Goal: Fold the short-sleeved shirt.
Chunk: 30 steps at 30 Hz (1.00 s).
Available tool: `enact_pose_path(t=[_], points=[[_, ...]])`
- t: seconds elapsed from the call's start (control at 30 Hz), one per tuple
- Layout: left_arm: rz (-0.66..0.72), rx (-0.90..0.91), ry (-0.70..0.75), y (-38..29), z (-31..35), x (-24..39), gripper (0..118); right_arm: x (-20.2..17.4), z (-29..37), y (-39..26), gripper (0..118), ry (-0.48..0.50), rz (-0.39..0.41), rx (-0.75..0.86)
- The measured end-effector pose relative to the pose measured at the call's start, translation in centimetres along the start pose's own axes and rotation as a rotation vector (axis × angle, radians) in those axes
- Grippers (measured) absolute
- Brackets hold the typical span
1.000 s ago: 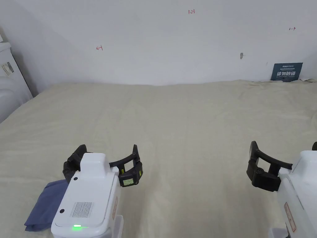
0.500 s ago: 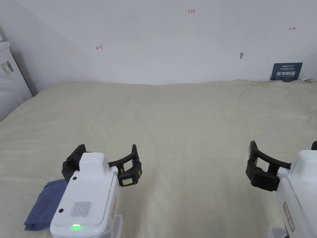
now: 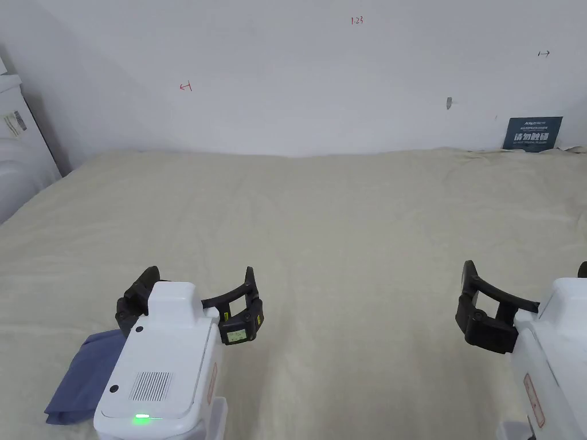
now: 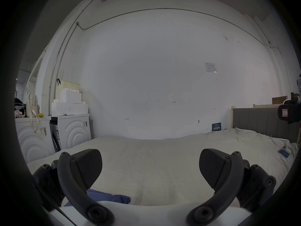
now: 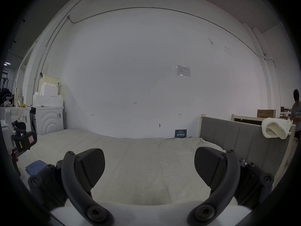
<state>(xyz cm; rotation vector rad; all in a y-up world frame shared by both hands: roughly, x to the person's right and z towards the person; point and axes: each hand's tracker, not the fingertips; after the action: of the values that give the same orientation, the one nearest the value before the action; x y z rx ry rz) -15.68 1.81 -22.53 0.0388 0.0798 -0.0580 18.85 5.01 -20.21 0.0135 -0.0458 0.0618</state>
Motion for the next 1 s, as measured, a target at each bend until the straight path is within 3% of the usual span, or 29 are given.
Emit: enact_pose_path(t=[1.0], points=[[-0.004, 0.005, 0.007, -0.09, -0.09, -0.08, 118, -0.34, -0.20, 0.19, 111, 0.001, 0.010, -0.004]])
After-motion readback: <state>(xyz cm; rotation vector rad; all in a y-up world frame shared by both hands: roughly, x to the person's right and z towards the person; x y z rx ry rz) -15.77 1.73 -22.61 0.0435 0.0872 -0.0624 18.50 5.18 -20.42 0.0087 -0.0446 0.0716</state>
